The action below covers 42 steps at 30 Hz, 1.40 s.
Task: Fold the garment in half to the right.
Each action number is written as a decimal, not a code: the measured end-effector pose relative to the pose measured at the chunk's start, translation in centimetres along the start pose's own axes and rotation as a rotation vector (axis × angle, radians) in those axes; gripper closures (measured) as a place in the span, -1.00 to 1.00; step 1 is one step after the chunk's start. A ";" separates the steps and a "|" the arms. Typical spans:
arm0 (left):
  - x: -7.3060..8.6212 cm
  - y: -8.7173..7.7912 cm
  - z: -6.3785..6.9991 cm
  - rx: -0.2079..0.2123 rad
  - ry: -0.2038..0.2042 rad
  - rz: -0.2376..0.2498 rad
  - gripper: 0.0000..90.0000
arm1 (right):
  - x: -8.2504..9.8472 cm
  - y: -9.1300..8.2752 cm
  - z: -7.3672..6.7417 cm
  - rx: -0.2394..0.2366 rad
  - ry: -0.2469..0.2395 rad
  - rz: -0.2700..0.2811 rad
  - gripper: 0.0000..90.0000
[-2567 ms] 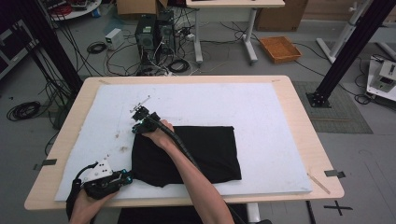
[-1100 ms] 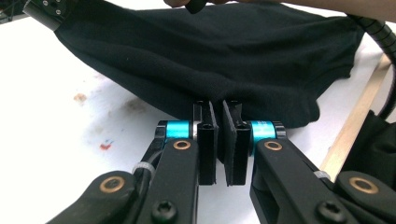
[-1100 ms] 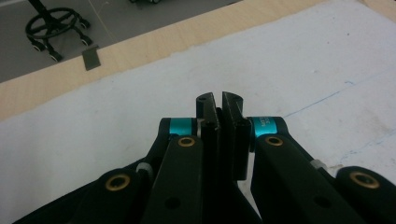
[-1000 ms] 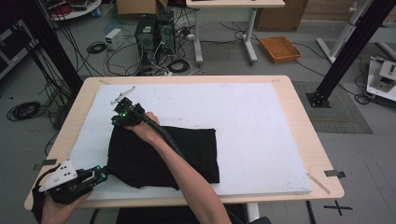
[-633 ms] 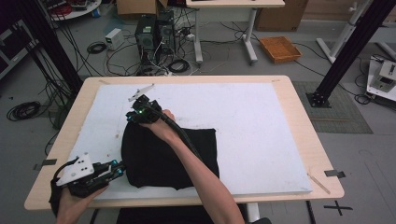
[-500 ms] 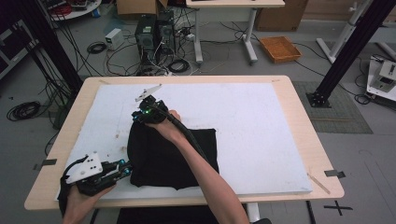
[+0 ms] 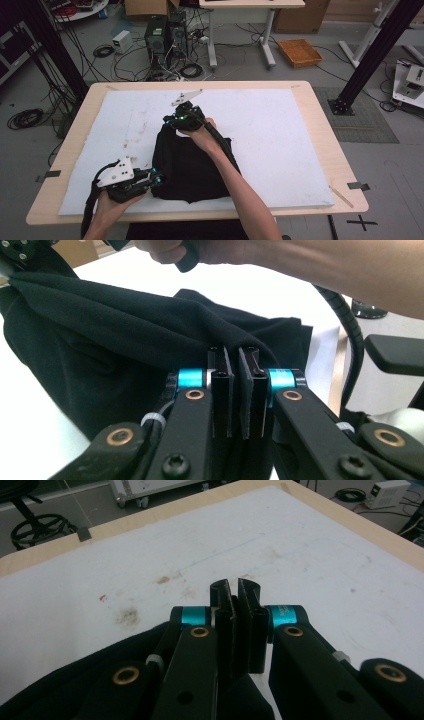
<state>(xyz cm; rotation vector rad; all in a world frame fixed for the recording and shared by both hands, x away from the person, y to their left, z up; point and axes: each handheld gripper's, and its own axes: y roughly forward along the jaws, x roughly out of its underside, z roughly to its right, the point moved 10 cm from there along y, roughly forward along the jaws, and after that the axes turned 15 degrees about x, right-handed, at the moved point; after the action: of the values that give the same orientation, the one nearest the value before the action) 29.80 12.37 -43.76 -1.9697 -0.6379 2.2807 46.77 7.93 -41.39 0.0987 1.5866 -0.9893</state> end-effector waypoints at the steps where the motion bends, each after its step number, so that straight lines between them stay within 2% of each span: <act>1: -0.3 0.5 0.1 0.001 0.002 -0.001 0.90 | 0.2 -0.4 0.3 0.003 0.005 0.000 0.93; 4: -1.1 2.3 0.5 0.012 0.007 0.007 0.90 | 0.7 -1.4 1.4 0.018 0.019 0.012 0.93; 7: -1.5 4.4 0.9 0.007 0.048 -0.038 0.90 | 1.3 -2.4 2.5 0.025 0.032 0.018 0.93; 12: -1.9 7.1 1.5 0.044 0.044 -0.048 0.90 | 2.7 -4.0 4.1 0.054 0.038 0.012 0.93; 18: -1.8 9.3 1.9 0.092 0.035 -0.072 0.89 | 5.1 -5.2 5.9 0.079 0.061 -0.015 0.93; 23: -1.5 10.9 2.1 0.124 0.028 -0.100 0.89 | 7.0 -5.7 6.8 0.102 0.075 -0.036 0.93; 28: -1.3 12.2 2.2 0.151 0.023 -0.121 0.89 | 8.5 -6.2 7.5 0.114 0.091 -0.052 0.93; 33: -1.4 12.9 2.4 0.174 0.016 -0.121 0.89 | 9.5 -6.5 7.9 0.128 0.102 -0.066 0.93; 39: -1.8 12.7 2.6 0.189 0.011 -0.099 0.89 | 10.0 -7.0 8.3 0.131 0.124 -0.063 0.93; 42: -2.0 12.5 2.6 0.201 0.002 -0.091 0.89 | 10.0 -7.4 8.2 0.134 0.117 -0.059 0.93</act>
<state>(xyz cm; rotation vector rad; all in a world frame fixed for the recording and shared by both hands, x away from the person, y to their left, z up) 30.46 -0.37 -45.99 -1.8130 -0.4665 2.1933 46.07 -6.41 -45.35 0.2065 1.6359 -1.1530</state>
